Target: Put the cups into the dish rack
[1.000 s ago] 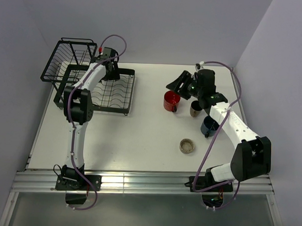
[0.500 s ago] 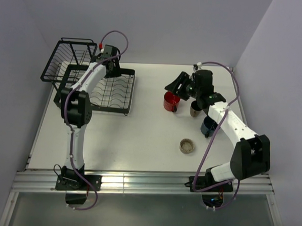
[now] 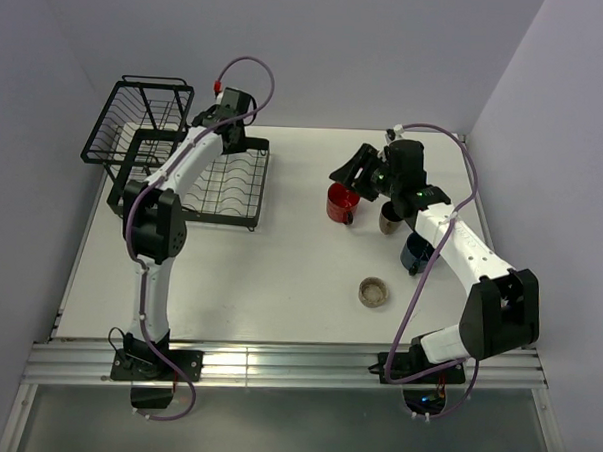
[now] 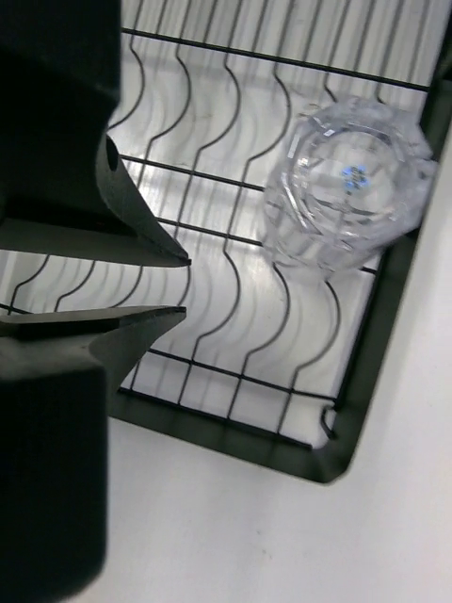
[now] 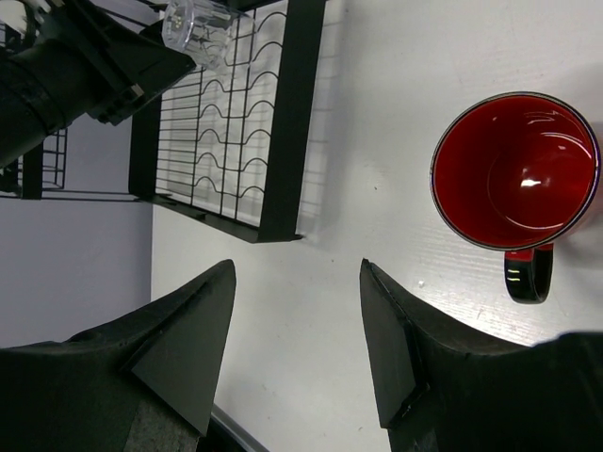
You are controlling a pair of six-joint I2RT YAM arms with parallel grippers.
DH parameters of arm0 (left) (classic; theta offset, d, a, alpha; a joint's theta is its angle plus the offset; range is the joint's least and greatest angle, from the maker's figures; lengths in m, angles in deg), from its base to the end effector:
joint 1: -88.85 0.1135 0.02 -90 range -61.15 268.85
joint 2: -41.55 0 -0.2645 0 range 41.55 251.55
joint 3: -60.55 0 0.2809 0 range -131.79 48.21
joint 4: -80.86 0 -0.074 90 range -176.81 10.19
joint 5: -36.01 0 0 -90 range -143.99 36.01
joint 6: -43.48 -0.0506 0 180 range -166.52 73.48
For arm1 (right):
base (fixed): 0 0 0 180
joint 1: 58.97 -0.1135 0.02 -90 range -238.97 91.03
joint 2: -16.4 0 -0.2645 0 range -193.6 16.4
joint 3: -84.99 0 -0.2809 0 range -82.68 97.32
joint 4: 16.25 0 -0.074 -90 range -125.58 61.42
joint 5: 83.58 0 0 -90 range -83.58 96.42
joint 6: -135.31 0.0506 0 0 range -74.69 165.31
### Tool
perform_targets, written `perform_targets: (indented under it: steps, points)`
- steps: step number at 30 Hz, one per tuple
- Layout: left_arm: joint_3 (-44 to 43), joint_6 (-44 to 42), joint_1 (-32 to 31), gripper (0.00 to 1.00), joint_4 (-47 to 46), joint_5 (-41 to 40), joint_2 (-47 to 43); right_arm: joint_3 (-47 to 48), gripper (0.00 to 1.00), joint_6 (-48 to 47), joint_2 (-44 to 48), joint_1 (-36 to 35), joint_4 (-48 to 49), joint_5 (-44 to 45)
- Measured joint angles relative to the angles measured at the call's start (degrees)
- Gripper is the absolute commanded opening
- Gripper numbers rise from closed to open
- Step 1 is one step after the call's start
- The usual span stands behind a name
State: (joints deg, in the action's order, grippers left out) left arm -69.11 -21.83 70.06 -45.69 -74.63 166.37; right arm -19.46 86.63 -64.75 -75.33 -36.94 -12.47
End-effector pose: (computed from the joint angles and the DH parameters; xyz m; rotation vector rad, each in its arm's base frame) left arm 0.5086 -0.1542 0.2633 -0.2817 2.3332 0.0685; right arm 0.3486 0.1194 0.2935 0.2454 2.1280 0.9491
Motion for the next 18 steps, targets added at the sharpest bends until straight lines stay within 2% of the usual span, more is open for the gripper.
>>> perform_targets:
  steps: [6, 18]
  points:
    - [-5.66, -0.66, -0.17, 0.23, -1.9, 0.11, 3.76, 0.0, 0.63, -0.52, 0.0, 0.0, -0.44, 0.72]
    - [-7.48, -3.91, 0.07, 0.18, -8.66, -0.37, 11.98, 0.35, 0.63, -0.96, 0.0, 0.0, -1.97, 1.97]
